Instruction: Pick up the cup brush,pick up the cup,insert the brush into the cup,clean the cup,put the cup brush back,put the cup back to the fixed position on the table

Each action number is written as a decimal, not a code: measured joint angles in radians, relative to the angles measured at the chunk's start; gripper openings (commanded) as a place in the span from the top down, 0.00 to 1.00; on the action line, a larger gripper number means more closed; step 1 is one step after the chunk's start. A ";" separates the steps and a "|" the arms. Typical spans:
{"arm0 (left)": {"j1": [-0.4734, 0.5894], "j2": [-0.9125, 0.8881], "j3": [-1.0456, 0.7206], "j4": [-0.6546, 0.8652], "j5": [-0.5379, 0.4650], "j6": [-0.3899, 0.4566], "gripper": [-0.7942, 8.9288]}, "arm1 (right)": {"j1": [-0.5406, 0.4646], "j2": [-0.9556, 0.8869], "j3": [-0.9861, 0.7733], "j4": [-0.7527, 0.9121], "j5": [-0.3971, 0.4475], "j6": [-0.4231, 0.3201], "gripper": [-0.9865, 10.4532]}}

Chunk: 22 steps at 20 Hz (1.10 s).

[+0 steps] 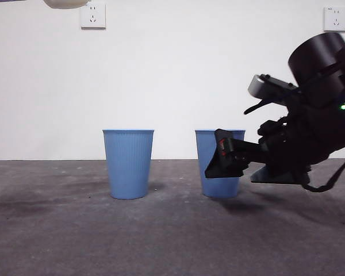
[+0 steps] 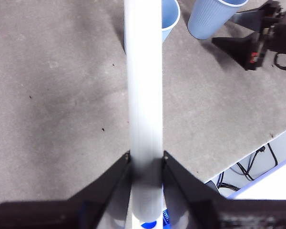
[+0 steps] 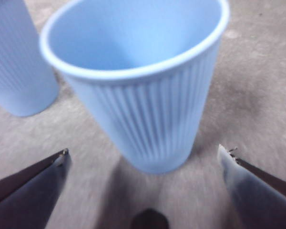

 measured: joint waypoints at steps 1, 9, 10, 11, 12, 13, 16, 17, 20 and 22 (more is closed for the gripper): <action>0.000 0.000 0.000 0.000 0.000 0.000 0.93 | 0.000 0.020 0.014 0.028 0.000 0.000 0.39; 0.000 0.000 0.000 -0.004 0.000 0.000 0.93 | 0.000 0.129 0.083 0.096 0.006 0.007 0.52; 0.000 0.000 0.000 -0.004 0.000 0.000 0.93 | 0.000 0.129 0.086 0.099 0.007 0.008 0.54; 0.000 0.000 0.000 -0.004 0.000 0.000 0.93 | 0.000 0.129 0.090 0.099 0.007 0.008 0.54; 0.000 0.000 0.000 -0.004 0.000 0.000 0.93 | 0.000 0.129 0.093 0.099 0.007 0.008 0.57; 0.000 0.000 0.000 -0.004 0.000 0.000 0.93 | 0.000 0.129 0.095 0.098 0.007 0.008 0.65; 0.000 0.000 0.000 -0.004 0.000 0.000 0.93 | 0.000 0.129 0.096 0.098 0.007 0.007 0.77; 0.000 0.000 0.000 -0.004 0.000 0.001 0.93 | 0.000 0.129 0.096 0.098 0.007 0.008 0.83; 0.000 0.000 0.000 -0.004 0.000 0.005 0.93 | 0.000 0.129 0.096 0.096 -0.034 0.008 0.93; 0.000 0.002 0.000 -0.006 0.000 0.018 0.93 | 0.000 0.129 0.096 0.091 -0.073 0.015 0.93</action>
